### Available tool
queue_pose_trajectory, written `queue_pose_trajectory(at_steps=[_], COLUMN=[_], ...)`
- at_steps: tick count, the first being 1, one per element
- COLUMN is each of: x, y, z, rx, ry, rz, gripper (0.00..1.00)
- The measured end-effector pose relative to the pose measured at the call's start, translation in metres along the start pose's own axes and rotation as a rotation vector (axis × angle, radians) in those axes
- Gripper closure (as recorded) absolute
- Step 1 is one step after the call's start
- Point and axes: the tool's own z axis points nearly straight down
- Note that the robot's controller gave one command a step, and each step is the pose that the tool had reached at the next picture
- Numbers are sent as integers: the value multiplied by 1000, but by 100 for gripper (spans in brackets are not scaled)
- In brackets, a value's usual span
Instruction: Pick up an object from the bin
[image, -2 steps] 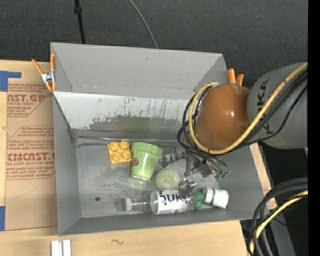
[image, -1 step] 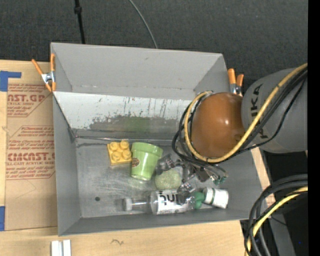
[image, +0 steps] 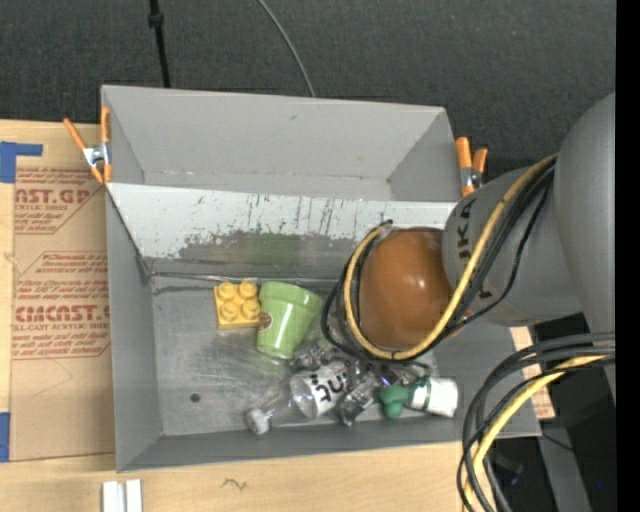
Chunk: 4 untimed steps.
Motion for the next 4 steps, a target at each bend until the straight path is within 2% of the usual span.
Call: queue_pose_trajectory(at_steps=[1,3,4], x=[-1,0,1], y=[-1,0,0], z=[-9,-15,-32], rx=[1,-3,-6], ry=[-2,3,9], rz=[0,1,-1], gripper=[100,100,100])
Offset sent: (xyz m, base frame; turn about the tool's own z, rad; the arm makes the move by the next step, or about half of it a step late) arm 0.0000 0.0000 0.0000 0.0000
